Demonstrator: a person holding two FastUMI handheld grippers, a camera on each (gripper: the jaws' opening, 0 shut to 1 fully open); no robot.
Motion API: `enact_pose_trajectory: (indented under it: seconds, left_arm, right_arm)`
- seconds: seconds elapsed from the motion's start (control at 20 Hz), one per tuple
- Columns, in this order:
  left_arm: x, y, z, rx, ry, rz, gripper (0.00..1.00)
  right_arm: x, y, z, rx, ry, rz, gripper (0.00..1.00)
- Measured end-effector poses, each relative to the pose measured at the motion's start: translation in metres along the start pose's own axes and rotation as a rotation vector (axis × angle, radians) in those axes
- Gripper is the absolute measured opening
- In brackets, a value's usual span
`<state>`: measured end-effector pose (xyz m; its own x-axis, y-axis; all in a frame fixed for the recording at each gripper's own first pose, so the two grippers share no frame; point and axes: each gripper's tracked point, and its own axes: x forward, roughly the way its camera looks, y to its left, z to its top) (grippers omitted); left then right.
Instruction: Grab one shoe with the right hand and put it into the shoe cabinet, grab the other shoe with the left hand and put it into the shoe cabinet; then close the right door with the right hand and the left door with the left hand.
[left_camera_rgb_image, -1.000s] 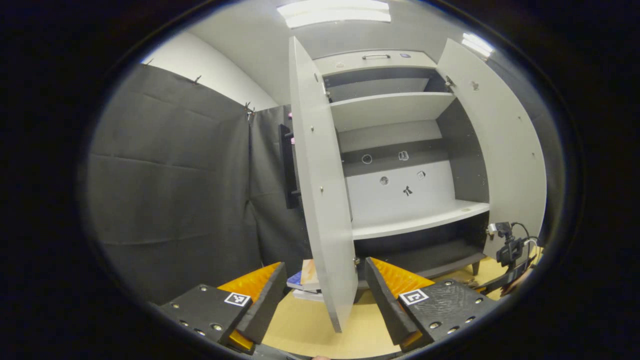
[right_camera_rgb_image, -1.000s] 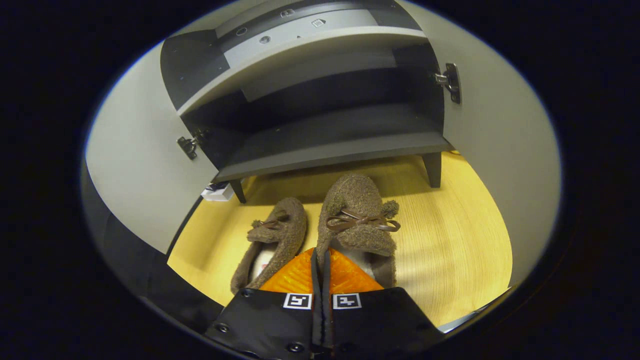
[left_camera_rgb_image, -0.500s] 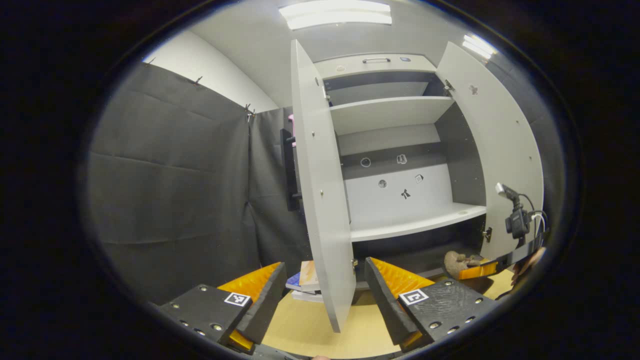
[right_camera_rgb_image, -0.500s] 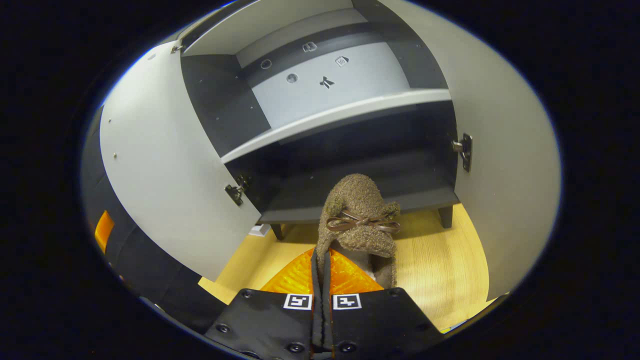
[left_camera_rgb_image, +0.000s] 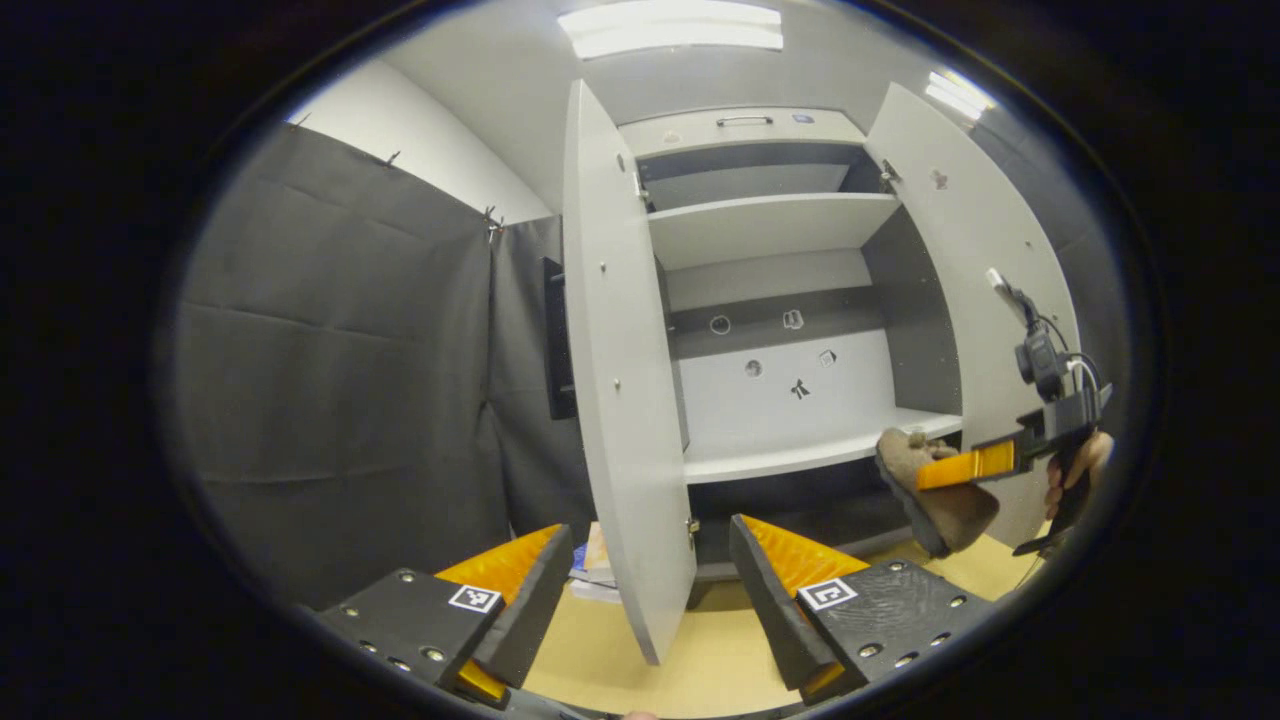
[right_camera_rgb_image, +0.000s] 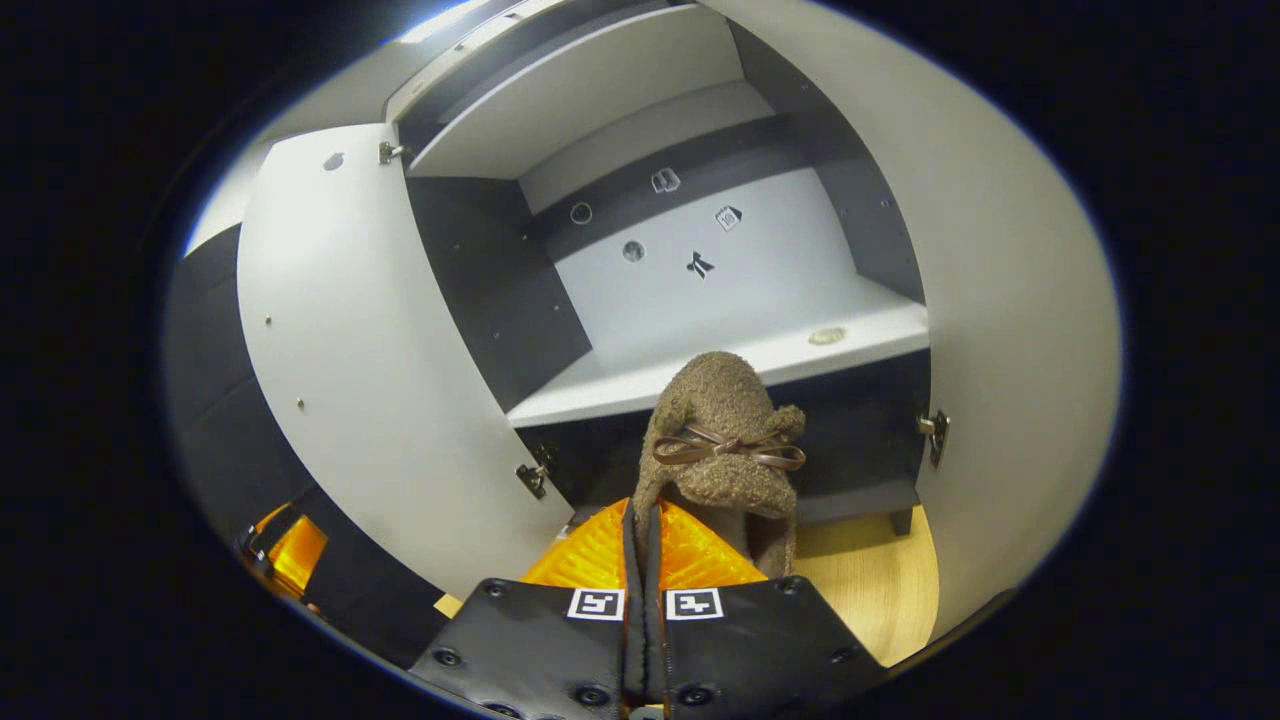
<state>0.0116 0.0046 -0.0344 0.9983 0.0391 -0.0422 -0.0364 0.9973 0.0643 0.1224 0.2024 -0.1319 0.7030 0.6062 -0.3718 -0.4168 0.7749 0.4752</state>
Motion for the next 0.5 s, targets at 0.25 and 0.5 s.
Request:
enact_pose_trajectory:
  seconds: [0.25, 0.5]
  left_arm:
    - [0.003, -0.006, -0.002, -0.006, 0.001, 0.004, 0.92]
    - [0.004, -0.001, -0.008, -0.012, 0.025, 0.021, 0.89]
  right_arm:
    - [0.014, 0.002, 0.047, -0.069, -0.086, -0.004, 0.01]
    - [0.044, -0.005, 0.104, -0.093, -0.174, -0.017, 0.01]
